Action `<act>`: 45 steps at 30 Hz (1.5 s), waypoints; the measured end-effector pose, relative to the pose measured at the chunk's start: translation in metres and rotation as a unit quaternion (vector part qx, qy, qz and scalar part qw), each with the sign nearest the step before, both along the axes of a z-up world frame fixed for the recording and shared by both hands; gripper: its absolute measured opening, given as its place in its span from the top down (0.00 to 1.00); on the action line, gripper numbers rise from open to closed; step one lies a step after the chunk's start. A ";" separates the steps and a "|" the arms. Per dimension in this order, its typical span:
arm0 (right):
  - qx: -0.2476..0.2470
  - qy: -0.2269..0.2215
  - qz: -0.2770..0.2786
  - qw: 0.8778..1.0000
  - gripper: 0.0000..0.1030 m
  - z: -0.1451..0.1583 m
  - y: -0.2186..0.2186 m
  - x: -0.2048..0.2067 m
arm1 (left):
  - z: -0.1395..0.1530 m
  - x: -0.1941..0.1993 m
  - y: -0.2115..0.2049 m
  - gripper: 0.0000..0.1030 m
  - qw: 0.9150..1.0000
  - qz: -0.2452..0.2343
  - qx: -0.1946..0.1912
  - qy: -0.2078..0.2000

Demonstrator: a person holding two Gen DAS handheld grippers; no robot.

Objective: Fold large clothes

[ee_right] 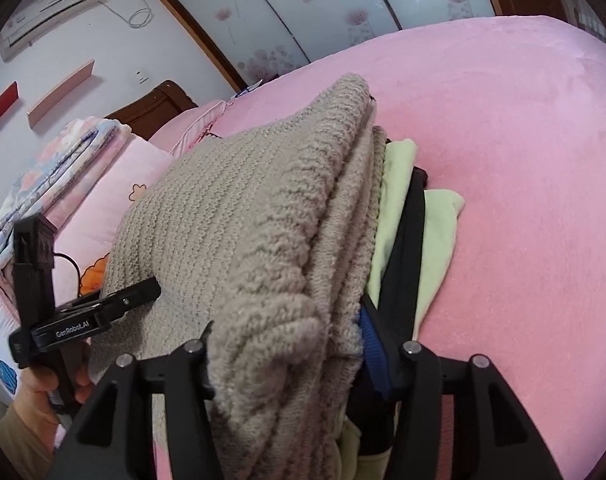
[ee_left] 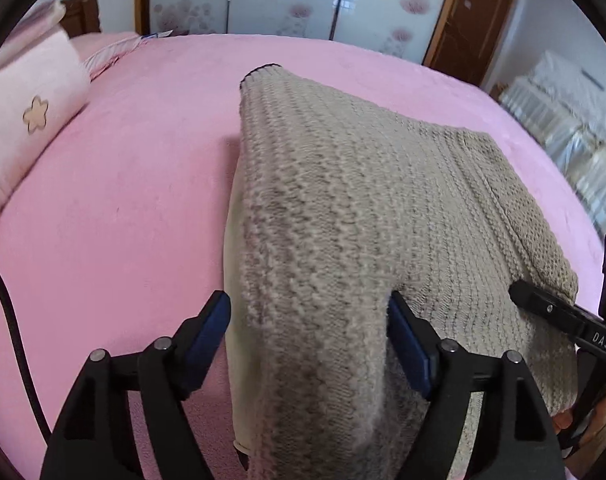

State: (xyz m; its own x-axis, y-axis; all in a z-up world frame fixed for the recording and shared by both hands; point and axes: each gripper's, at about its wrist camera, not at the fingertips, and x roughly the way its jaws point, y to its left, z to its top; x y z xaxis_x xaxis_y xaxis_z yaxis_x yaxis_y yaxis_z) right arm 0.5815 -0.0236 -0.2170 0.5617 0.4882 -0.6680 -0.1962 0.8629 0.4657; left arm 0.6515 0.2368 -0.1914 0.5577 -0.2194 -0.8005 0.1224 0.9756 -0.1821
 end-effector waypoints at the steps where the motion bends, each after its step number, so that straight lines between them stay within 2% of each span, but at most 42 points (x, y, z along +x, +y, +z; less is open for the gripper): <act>1: -0.010 0.001 0.000 1.000 0.44 0.003 0.002 0.001 | 0.000 -0.001 0.002 0.18 1.000 0.004 -0.003 -0.001; 3: -0.028 0.008 -0.003 1.000 0.40 0.014 0.006 0.001 | 0.003 -0.002 0.006 0.17 1.000 0.014 -0.006 0.005; 7: -0.060 0.010 -0.004 0.998 0.39 0.036 0.004 -0.012 | 0.011 -0.030 0.007 0.17 1.000 0.028 0.000 0.008; 12: -0.063 0.008 -0.009 0.998 0.39 0.078 -0.008 -0.040 | 0.050 -0.066 -0.003 0.17 1.000 0.022 0.019 0.001; 15: -0.067 0.011 -0.016 0.998 0.39 0.104 -0.017 -0.064 | 0.088 -0.096 -0.014 0.17 0.999 0.021 0.027 -0.008; 22: -0.079 0.013 -0.030 0.996 0.39 0.178 -0.038 -0.150 | 0.167 -0.183 -0.034 0.17 0.999 0.018 0.024 -0.028; 25: -0.083 0.012 -0.035 0.996 0.39 0.208 -0.047 -0.189 | 0.203 -0.232 -0.042 0.17 0.999 0.030 0.005 -0.037; 28: -0.098 0.008 -0.040 0.994 0.39 0.233 -0.053 -0.229 | 0.227 -0.274 -0.052 0.17 0.998 0.042 -0.012 -0.042; 30: -0.100 0.012 -0.044 0.994 0.39 0.242 -0.059 -0.254 | 0.241 -0.307 -0.063 0.17 0.998 0.039 -0.010 -0.046; 37: -0.098 0.016 -0.039 0.994 0.39 0.268 -0.080 -0.342 | 0.271 -0.409 -0.100 0.17 0.998 0.029 -0.003 -0.051; 45: -0.122 -0.014 -0.022 0.992 0.39 0.287 -0.099 -0.440 | 0.288 -0.514 -0.138 0.17 0.997 0.018 0.002 -0.070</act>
State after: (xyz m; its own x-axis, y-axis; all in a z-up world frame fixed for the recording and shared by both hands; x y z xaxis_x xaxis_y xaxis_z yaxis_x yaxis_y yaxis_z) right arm 0.1416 -0.1224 0.0703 0.5994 0.2879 -0.7469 -0.1662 0.9575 0.2357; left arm 0.1377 0.0993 0.0966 0.6715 -0.1948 -0.7149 0.1115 0.9804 -0.1624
